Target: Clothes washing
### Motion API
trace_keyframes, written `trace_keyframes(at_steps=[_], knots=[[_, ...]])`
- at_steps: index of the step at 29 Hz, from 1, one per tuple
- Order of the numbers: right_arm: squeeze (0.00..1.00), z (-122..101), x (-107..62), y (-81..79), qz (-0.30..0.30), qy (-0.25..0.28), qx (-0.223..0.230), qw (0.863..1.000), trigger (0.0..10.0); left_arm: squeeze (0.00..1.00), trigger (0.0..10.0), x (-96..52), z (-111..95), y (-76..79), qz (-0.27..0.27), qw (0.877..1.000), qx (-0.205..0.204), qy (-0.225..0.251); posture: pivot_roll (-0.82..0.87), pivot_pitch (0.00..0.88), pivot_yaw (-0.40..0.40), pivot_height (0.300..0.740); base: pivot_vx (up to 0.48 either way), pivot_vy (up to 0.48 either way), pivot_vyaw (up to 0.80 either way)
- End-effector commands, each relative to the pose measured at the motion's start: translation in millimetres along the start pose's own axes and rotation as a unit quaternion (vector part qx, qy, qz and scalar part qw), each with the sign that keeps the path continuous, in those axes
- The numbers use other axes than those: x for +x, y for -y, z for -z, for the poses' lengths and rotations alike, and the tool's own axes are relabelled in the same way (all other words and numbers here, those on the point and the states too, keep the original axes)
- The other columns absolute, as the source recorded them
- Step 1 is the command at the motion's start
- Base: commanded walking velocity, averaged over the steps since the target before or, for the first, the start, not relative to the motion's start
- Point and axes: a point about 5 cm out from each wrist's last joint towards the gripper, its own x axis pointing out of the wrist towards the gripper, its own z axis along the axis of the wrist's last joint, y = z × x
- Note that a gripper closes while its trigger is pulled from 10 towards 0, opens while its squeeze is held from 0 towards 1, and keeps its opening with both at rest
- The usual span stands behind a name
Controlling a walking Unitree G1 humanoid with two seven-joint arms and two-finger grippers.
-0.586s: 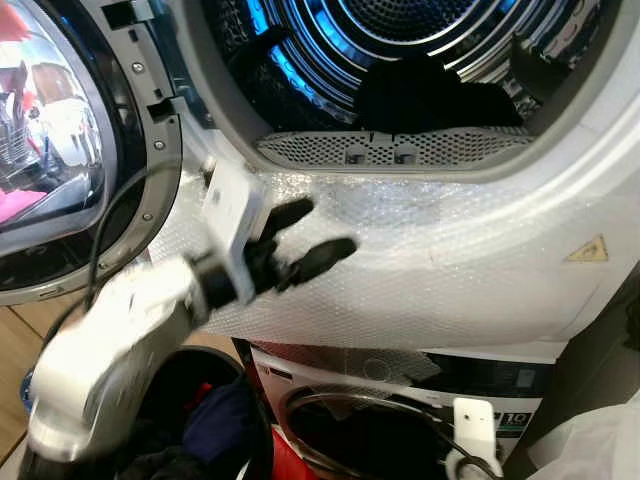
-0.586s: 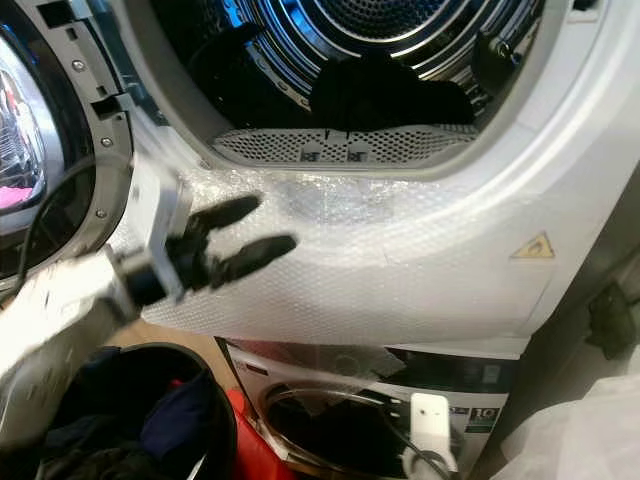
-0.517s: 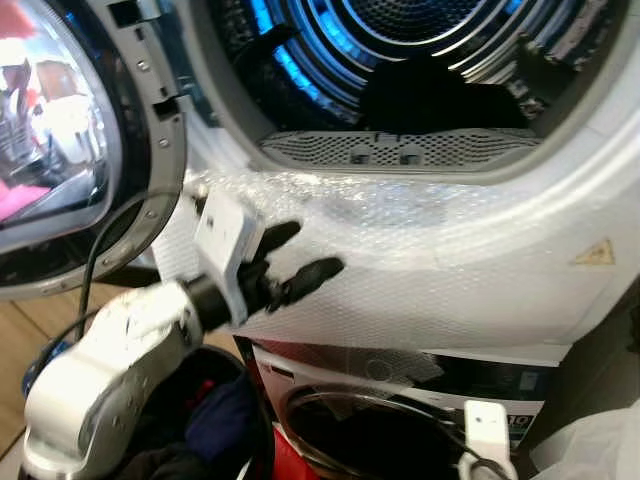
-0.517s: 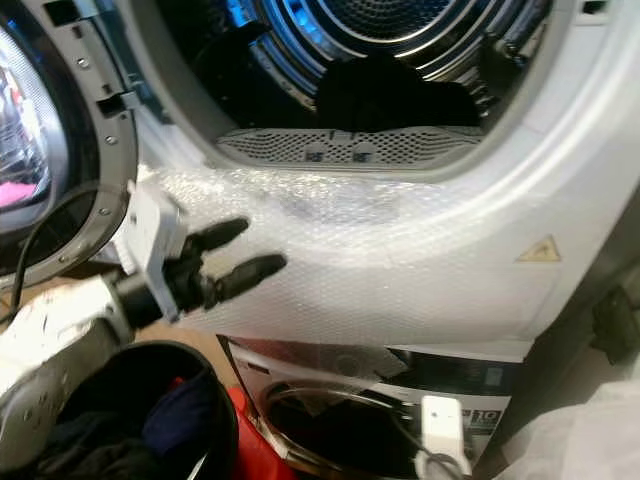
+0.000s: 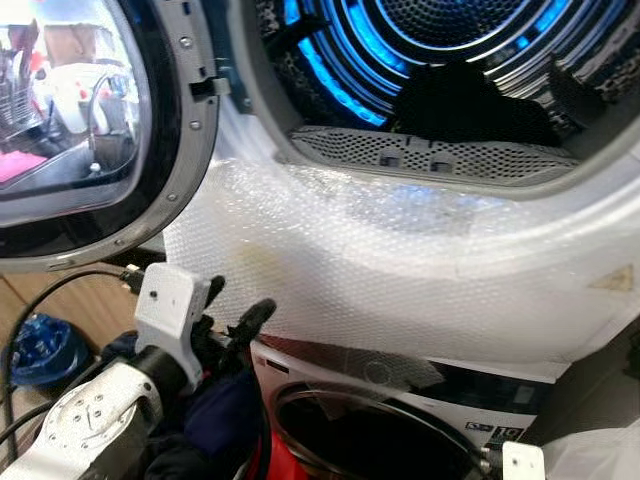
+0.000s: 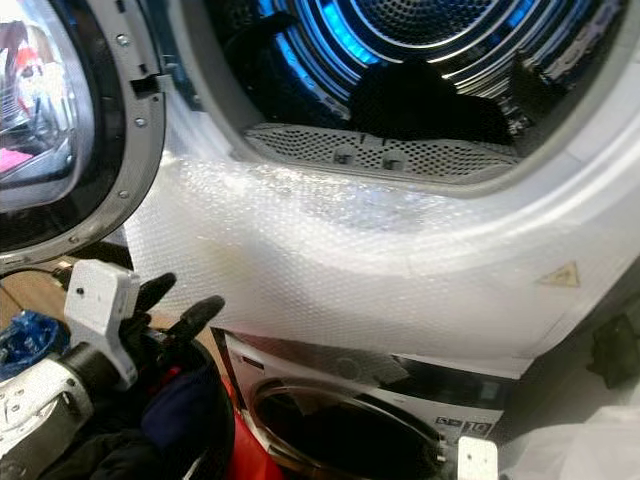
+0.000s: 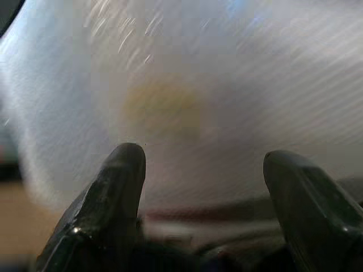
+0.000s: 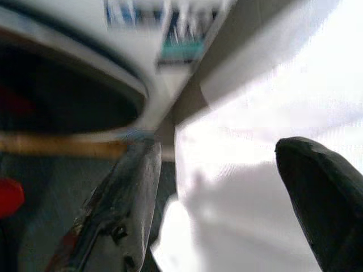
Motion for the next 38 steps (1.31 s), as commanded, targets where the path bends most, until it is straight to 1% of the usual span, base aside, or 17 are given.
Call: trace_keyframes(at_steps=[1, 3, 4, 6, 7, 8, 9, 10, 14, 18, 20, 21, 22, 26, 29, 34, 38], knots=[[0.00, 6, -1.0, 0.2, -0.005, -0.014, -0.009, 1.000, 10.0, 0.00, 10.0, -0.9, 2, -5.1, -0.026, 1.000, 0.003, 0.003, 0.34, 0.000, 0.025, 0.740, 0.000, 0.000, 0.00], [0.00, 15, -3.0, -0.4, -0.015, -0.031, -0.011, 0.999, 10.0, 0.00, 10.0, -3.4, 10, -9.2, -0.049, 0.999, -0.002, -0.009, 0.34, 0.000, 0.024, 0.740, 0.000, 0.000, 0.00], [0.00, 20, -5.3, -6.3, -0.039, -0.049, -0.011, 0.998, 10.0, 0.00, 10.0, -2.9, 19, -12.6, -0.057, 0.998, -0.011, -0.027, 0.34, 0.000, 0.021, 0.740, 0.000, 0.000, 0.00], [0.00, 20, -6.3, -10.9, -0.052, -0.049, -0.018, 0.997, 10.0, 0.00, 10.0, -1.7, 25, -13.5, -0.057, 0.997, -0.024, -0.039, 0.34, 0.000, 0.019, 0.740, 0.000, 0.000, 0.00], [0.00, 18, -6.4, -13.6, -0.057, -0.046, -0.017, 0.997, 10.0, 0.08, 10.0, -0.2, 26, -12.9, -0.055, 0.997, -0.023, -0.045, 0.34, 0.000, 0.019, 0.740, 0.000, 0.000, 0.00], [0.00, 15, -6.3, -17.5, -0.064, -0.042, -0.014, 0.997, 10.0, 0.84, 10.0, 1.9, 28, -12.3, -0.055, 0.997, -0.028, -0.050, 0.34, 0.000, 0.021, 0.740, 0.000, 0.000, 0.00], [0.00, 13, -6.2, -18.7, -0.066, -0.040, -0.013, 0.997, 10.0, 0.84, 10.0, 2.6, 29, -12.1, -0.057, 0.997, -0.033, -0.051, 0.33, 0.000, 0.023, 0.740, 0.000, 0.000, 0.00], [0.00, 8, -6.1, -23.8, -0.075, -0.035, -0.015, 0.996, 10.0, 1.00, 10.0, 3.0, 33, -9.0, -0.056, 0.995, -0.065, -0.054, 0.32, 0.000, 0.024, 0.740, 0.000, 0.000, 0.00], [0.00, -1, -6.0, -32.1, -0.087, -0.021, -0.017, 0.996, 10.0, 1.00, 10.0, 0.7, 42, -0.9, -0.046, 0.993, -0.079, -0.068, 0.32, 0.000, 0.027, 0.740, 0.000, 0.000, 0.00], [0.00, -5, -7.3, -38.6, -0.101, -0.014, -0.029, 0.994, 10.0, 1.00, 10.0, 5.8, 48, 4.1, -0.056, 0.989, -0.110, -0.076, 0.32, 0.000, 0.022, 0.740, 0.000, 0.000, 0.00], [0.00, -4, -7.7, -39.2, -0.103, -0.016, -0.031, 0.994, 10.0, 1.00, 10.0, 7.8, 52, 0.6, -0.082, 0.987, -0.113, -0.085, 0.32, 0.000, 0.020, 0.740, 0.000, 0.000, 0.00], [0.00, -2, -8.1, -39.1, -0.104, -0.019, -0.035, 0.994, 10.0, 1.00, 10.0, 7.5, 55, -5.2, -0.126, 0.978, -0.133, -0.095, 0.31, 0.000, 0.020, 0.740, 0.000, 0.000, 0.00], [0.00, 0, -8.3, -38.7, -0.105, -0.020, -0.040, 0.993, 10.0, 1.00, 10.0, 7.3, 56, -6.2, -0.131, 0.978, -0.127, -0.101, 0.32, 0.000, 0.020, 0.740, 0.000, 0.000, 0.00], [0.00, 3, -8.7, -37.6, -0.108, -0.025, -0.048, 0.993, 10.0, 1.00, 10.0, 9.9, 64, -3.7, -0.101, 0.980, -0.117, -0.125, 0.31, 0.000, 0.020, 0.740, 0.000, 0.000, 0.00], [0.00, 4, -9.0, -37.9, -0.109, -0.024, -0.054, 0.992, 10.0, 1.00, 10.0, 14.2, 61, -0.1, -0.082, 0.981, -0.126, -0.123, 0.30, 0.000, 0.026, 0.740, 0.000, 0.000, 0.00], [0.00, 3, -9.3, -38.9, -0.109, -0.023, -0.054, 0.992, 10.0, 1.00, 10.0, 14.4, 65, 1.1, -0.073, 0.981, -0.113, -0.143, 0.30, 0.000, 0.028, 0.740, 0.000, 0.000, 0.00], [0.00, 4, -10.7, -42.5, -0.116, -0.021, -0.061, 0.991, 10.0, 1.00, 10.0, 14.4, 73, 7.5, -0.041, 0.978, -0.114, -0.169, 0.29, 0.000, 0.031, 0.740, 0.000, 0.000, 0.00]])
